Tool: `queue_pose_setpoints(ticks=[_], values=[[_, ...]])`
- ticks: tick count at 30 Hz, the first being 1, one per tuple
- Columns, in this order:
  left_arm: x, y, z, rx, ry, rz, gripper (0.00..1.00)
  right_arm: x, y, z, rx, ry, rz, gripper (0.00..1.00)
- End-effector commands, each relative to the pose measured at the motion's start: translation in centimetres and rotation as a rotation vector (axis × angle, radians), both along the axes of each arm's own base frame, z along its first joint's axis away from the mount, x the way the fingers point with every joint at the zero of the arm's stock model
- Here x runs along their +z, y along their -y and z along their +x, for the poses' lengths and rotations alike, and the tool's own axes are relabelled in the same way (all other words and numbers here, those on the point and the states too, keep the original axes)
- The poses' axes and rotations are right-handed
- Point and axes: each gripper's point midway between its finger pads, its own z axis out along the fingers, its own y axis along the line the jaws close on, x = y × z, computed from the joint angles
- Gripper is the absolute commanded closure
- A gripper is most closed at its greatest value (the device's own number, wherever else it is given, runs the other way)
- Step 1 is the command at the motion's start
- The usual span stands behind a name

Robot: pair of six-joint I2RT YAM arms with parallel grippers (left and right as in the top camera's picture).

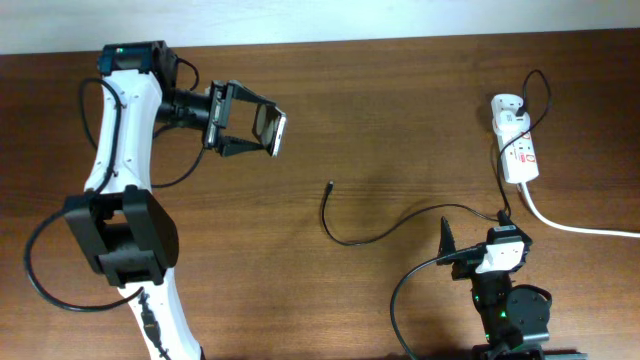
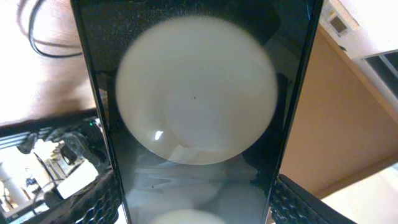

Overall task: Plug charger to phone and switch on socket
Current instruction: 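Raise the held phone upright with the left gripper and hold it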

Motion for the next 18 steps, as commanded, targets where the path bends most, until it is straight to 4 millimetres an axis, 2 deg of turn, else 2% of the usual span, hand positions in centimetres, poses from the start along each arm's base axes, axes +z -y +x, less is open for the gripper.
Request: queue_pose_setpoints(ticks=[1, 18], values=[[2.0, 0.43, 0.51, 0.027, -0.001, -0.091, 0.93, -0.27, -0.28, -0.02, 0.013, -0.003, 0.005, 0.01], [2.4, 0.56, 0.58, 0.055, -0.067, -0.114, 0.89, -0.27, -0.28, -0.02, 0.013, -0.003, 0.005, 0.01]])
